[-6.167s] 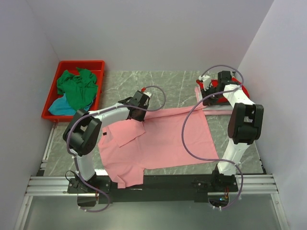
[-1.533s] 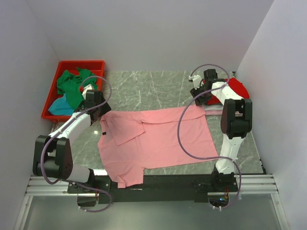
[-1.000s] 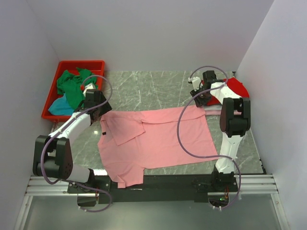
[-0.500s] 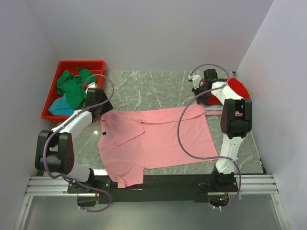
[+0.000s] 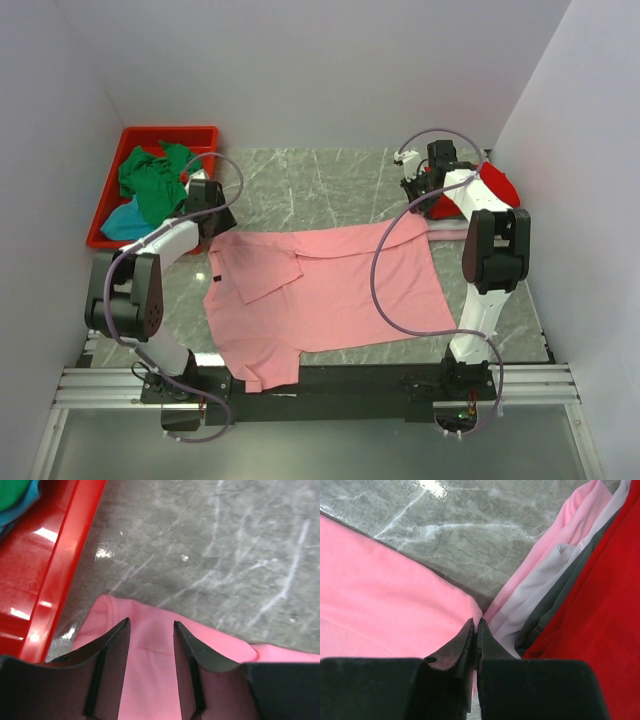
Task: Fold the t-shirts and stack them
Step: Fold the tshirt
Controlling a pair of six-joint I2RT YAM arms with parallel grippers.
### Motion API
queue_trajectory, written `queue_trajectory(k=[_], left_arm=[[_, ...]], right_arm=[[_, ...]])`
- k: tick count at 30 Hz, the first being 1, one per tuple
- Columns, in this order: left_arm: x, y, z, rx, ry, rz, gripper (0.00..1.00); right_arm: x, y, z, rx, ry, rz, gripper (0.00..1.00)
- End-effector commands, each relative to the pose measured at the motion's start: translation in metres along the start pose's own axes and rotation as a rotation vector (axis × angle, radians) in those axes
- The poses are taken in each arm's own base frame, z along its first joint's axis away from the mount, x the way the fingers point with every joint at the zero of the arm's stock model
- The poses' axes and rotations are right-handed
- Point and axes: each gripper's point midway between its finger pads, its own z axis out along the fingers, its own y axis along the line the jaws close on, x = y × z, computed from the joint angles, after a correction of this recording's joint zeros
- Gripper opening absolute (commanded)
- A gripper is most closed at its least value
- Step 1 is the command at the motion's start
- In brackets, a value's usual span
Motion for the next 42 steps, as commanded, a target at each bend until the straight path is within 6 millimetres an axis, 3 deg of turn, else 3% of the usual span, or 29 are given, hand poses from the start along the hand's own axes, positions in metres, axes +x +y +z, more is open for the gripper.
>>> queue_trajectory(k=[1,19,26,30,42], left_arm=[[-0.012,-0.002,0.012,-0.024,-0.028,-0.001,0.45],[0.027,0.044,0.048,-0.281,0.084,0.022,0.27],[0.011,0.043,0.056,-0.347,0.066,0.016,0.21],[0.012,0.047,0.067,-0.400,0.090,0.023,0.18],[0.003,0.042,0.079,-0.411,0.092,0.027,0.17]], right_arm=[[-0.018,0.000,-0.016,0.015,-0.060,-0.010,0.00],[-0.025,0.000,-0.020,0.008,-0.081,-0.006,0.00],[-0.041,-0.009,-0.032,0.046,-0.119,-0.004,0.00],[-0.049,-0.017,-0.033,0.076,-0.134,0.002,0.00],[-0.076,-0.039,-0.038,0.144,-0.186,0.014,0.00]])
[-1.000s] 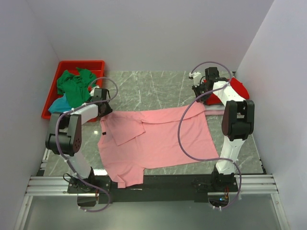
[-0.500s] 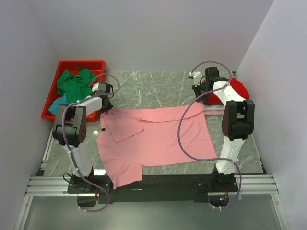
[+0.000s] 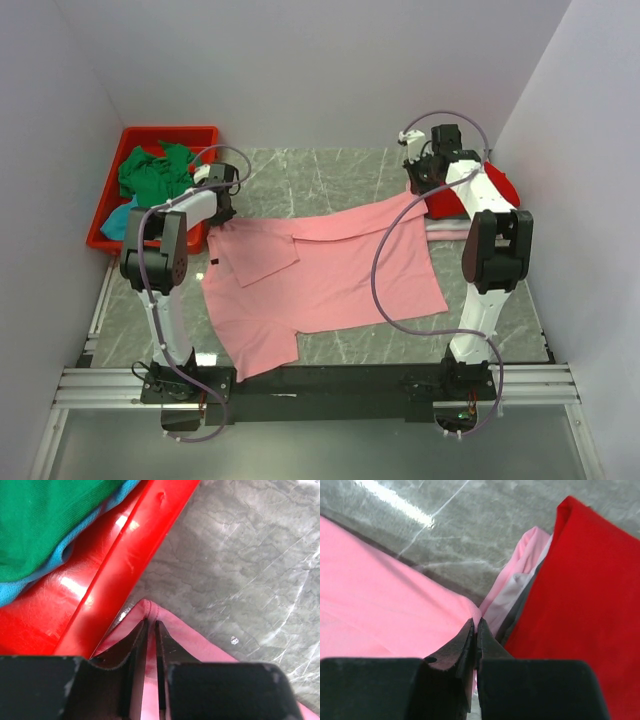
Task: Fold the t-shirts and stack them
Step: Fold the tshirt
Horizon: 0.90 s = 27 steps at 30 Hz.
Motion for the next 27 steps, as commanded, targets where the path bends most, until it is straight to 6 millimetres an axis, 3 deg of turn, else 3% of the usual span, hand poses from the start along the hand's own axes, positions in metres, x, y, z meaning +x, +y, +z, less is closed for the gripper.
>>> queue_trajectory(k=[1,12,17,21,22,25,27], left_arm=[[0.009,0.004,0.007,-0.037,0.036,0.011,0.17],[-0.001,-0.008,0.012,-0.023,0.032,0.008,0.17],[-0.014,-0.019,0.009,0.007,0.017,0.004,0.17],[-0.032,-0.044,-0.011,0.141,0.004,0.004,0.19],[-0.035,-0.050,-0.018,0.178,0.002,-0.001,0.21],[-0.053,-0.069,-0.049,0.315,-0.037,-0.025,0.30],[-0.068,-0.078,-0.073,0.386,-0.075,-0.042,0.37]], right_arm=[[-0.038,-0.022,-0.011,0.079,-0.091,-0.010,0.00],[-0.068,-0.046,-0.001,0.140,-0.128,-0.001,0.00],[-0.072,-0.051,0.012,0.153,-0.119,0.006,0.00],[-0.084,-0.053,0.007,0.182,-0.138,-0.008,0.23],[-0.086,-0.053,0.005,0.186,-0.145,-0.009,0.35],[-0.097,-0.050,-0.011,0.197,-0.185,-0.010,0.49],[-0.102,-0.046,-0.023,0.196,-0.210,-0.007,0.53]])
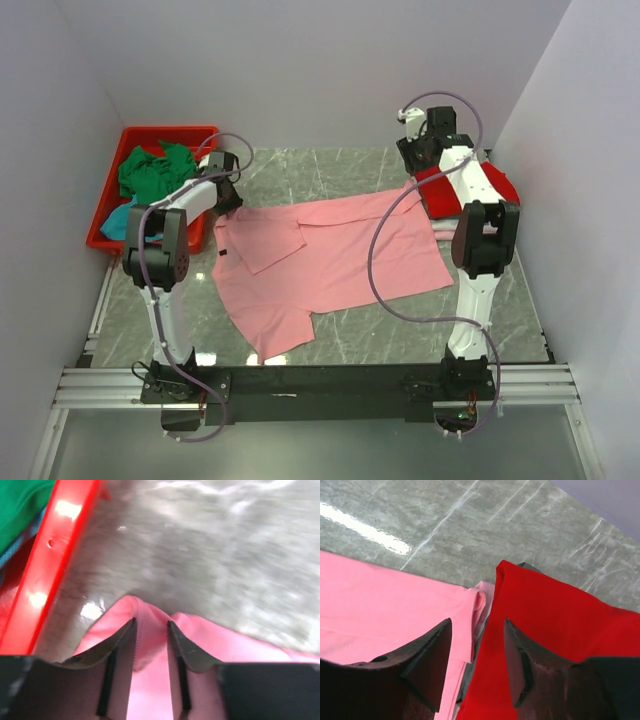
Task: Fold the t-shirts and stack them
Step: Fold the tshirt
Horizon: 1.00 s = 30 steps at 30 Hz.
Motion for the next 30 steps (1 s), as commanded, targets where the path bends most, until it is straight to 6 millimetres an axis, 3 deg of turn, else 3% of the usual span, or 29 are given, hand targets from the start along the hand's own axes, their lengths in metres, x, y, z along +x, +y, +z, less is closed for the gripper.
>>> queue_trajectory(k=[1,5,6,8,9,11,12,13,14,15,17,18,19,21,22,24,25,26,28,29,30], left_arm=[[-0.053,-0.049,-0.069,0.248,-0.132,-0.029,0.38],[-0.068,-0.068,-0.110,0.386,-0.170,-0.015,0.41],[-0.082,-0.073,-0.134,0.437,-0.226,-0.006,0.44],[-0.083,-0.075,-0.154,0.495,-0.259,0.025,0.47],[-0.090,-0.078,-0.187,0.569,-0.312,0.057,0.55],[-0.085,-0.072,-0.205,0.622,-0.367,0.087,0.67],[-0.085,-0.071,-0.236,0.699,-0.411,0.119,0.85],[-0.073,-0.063,-0.233,0.715,-0.403,0.127,0.92],[-0.066,-0.060,-0.250,0.771,-0.410,0.152,0.94],[-0.047,-0.062,-0.256,0.833,-0.365,0.210,0.93],[-0.006,-0.051,-0.249,0.862,-0.245,0.252,0.89],[0.008,-0.048,-0.257,0.879,-0.211,0.244,0.85],[0.034,-0.043,-0.251,0.874,-0.133,0.241,0.82],[0.072,-0.026,-0.248,0.789,0.002,0.169,0.75],[0.105,-0.020,-0.239,0.735,0.074,0.174,0.73],[0.140,-0.003,-0.244,0.638,0.156,0.105,0.70],[0.166,0.003,-0.246,0.610,0.203,0.114,0.70],[0.169,0.010,-0.256,0.608,0.180,0.084,0.70],[0.201,0.026,-0.266,0.588,0.281,-0.009,0.66],[0.203,0.028,-0.284,0.629,0.297,-0.122,0.66],[0.210,0.032,-0.290,0.632,0.326,-0.176,0.65]], right_arm=[[-0.050,-0.006,-0.045,0.050,-0.145,-0.011,0.54],[-0.058,0.008,-0.071,-0.003,-0.193,-0.023,0.59],[-0.056,0.013,-0.084,-0.021,-0.202,-0.036,0.63],[-0.055,0.035,-0.098,-0.121,-0.232,-0.074,0.68],[-0.051,0.049,-0.115,-0.172,-0.251,-0.135,0.68],[-0.034,0.076,-0.132,-0.297,-0.252,-0.204,0.74],[-0.016,0.107,-0.150,-0.438,-0.275,-0.303,0.77],[-0.003,0.122,-0.158,-0.505,-0.278,-0.350,0.78],[0.010,0.138,-0.167,-0.579,-0.293,-0.403,0.79],[0.040,0.166,-0.182,-0.710,-0.315,-0.509,0.81],[0.071,0.193,-0.195,-0.824,-0.355,-0.593,0.87],[0.098,0.210,-0.197,-0.885,-0.385,-0.681,0.89],[0.115,0.231,-0.206,-0.964,-0.381,-0.708,0.91],[0.143,0.258,-0.209,-1.034,-0.351,-0.724,0.91],[0.145,0.276,-0.209,-1.062,-0.368,-0.777,0.91],[0.148,0.298,-0.208,-1.053,-0.409,-0.801,0.90],[0.149,0.303,-0.204,-1.024,-0.401,-0.821,0.89],[0.151,0.323,-0.208,-1.041,-0.378,-0.813,0.89],[0.136,0.331,-0.201,-0.944,-0.446,-0.845,0.89],[0.134,0.332,-0.199,-0.912,-0.421,-0.812,0.89],[0.128,0.330,-0.196,-0.886,-0.424,-0.801,0.88]])
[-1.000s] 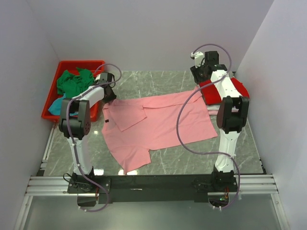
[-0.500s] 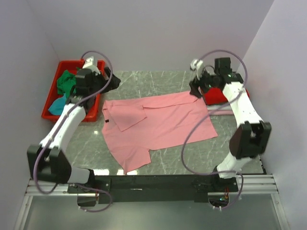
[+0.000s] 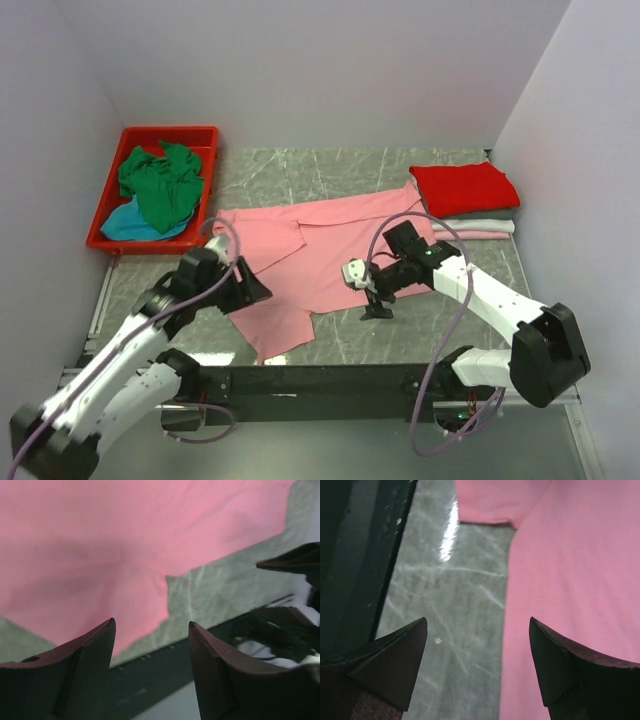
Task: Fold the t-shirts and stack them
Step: Fold the tshirt
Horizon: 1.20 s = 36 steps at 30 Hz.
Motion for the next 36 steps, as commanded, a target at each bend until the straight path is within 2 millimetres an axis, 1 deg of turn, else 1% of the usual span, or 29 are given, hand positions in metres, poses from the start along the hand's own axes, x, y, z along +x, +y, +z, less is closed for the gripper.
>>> queue_trajectory(k=[1,2,3,4,5,6,7,8,9,10,11,12,14,16,17,19,20,21,23,24,27,30,32,33,34,36], left_arm=[[0.032,0.004,-0.024,0.002,0.013,-0.311,0.64],[0.042,0.004,-0.027,0.016,0.037,-0.363,0.63],[0.049,-0.003,-0.037,0.061,0.053,-0.456,0.60],[0.066,0.005,-0.039,0.030,0.103,-0.488,0.59],[0.071,0.004,-0.043,0.027,0.122,-0.528,0.59],[0.077,0.008,-0.045,0.001,0.145,-0.529,0.62],[0.083,0.012,-0.051,-0.040,0.174,-0.520,0.63],[0.091,0.022,-0.049,-0.112,0.213,-0.491,0.63],[0.091,0.025,-0.051,-0.155,0.223,-0.464,0.63],[0.100,0.036,-0.053,-0.231,0.264,-0.443,0.63],[0.105,0.046,-0.051,-0.311,0.300,-0.400,0.63],[0.099,0.049,-0.052,-0.352,0.278,-0.353,0.63],[0.101,0.055,-0.052,-0.418,0.301,-0.323,0.61],[0.106,0.048,-0.050,-0.405,0.322,-0.298,0.59],[0.109,0.044,-0.047,-0.398,0.330,-0.317,0.58],[0.127,0.041,-0.044,-0.390,0.393,-0.289,0.55],[0.132,0.035,-0.038,-0.382,0.401,-0.307,0.51],[0.146,0.035,-0.039,-0.388,0.441,-0.272,0.50],[0.152,0.035,-0.033,-0.424,0.429,-0.267,0.50],[0.156,0.031,-0.032,-0.418,0.433,-0.237,0.50],[0.153,0.032,-0.023,-0.441,0.392,-0.189,0.50],[0.150,0.042,-0.014,-0.479,0.360,-0.142,0.50],[0.151,0.042,-0.009,-0.484,0.363,-0.115,0.49],[0.146,0.045,-0.005,-0.497,0.331,-0.096,0.49],[0.145,0.048,-0.003,-0.510,0.329,-0.075,0.49],[0.138,0.050,-0.001,-0.534,0.300,-0.043,0.45]], right_arm=[[-0.032,-0.057,-0.013,0.246,-0.045,-0.047,0.86],[-0.024,-0.066,-0.019,0.295,-0.006,0.012,0.84],[-0.018,-0.072,-0.022,0.313,0.012,0.034,0.81],[-0.014,-0.075,-0.025,0.323,0.021,0.051,0.80],[-0.009,-0.078,-0.029,0.342,0.025,0.084,0.79],[-0.002,-0.085,-0.037,0.375,0.022,0.116,0.79],[0.001,-0.088,-0.042,0.393,0.016,0.139,0.78],[0.003,-0.089,-0.046,0.406,0.006,0.163,0.78],[0.007,-0.093,-0.054,0.429,-0.008,0.188,0.77],[0.009,-0.095,-0.058,0.442,-0.014,0.202,0.77],[0.011,-0.095,-0.062,0.452,-0.018,0.212,0.77],[0.015,-0.098,-0.069,0.473,-0.022,0.226,0.77],[0.016,-0.098,-0.075,0.497,-0.029,0.234,0.77],[0.018,-0.100,-0.080,0.515,-0.034,0.244,0.77],[0.019,-0.100,-0.081,0.519,-0.037,0.254,0.77],[0.020,-0.101,-0.084,0.526,-0.043,0.263,0.77],[0.021,-0.103,-0.085,0.529,-0.044,0.265,0.77],[0.022,-0.103,-0.085,0.529,-0.044,0.271,0.77],[0.023,-0.104,-0.084,0.522,-0.044,0.281,0.77],[0.024,-0.102,-0.084,0.515,-0.043,0.287,0.77],[0.025,-0.100,-0.082,0.499,-0.052,0.298,0.77],[0.029,-0.099,-0.081,0.490,-0.049,0.310,0.76],[0.031,-0.099,-0.080,0.486,-0.046,0.318,0.76],[0.032,-0.099,-0.080,0.486,-0.045,0.323,0.76],[0.032,-0.099,-0.081,0.486,-0.045,0.323,0.76],[0.035,-0.099,-0.081,0.488,-0.042,0.330,0.76]])
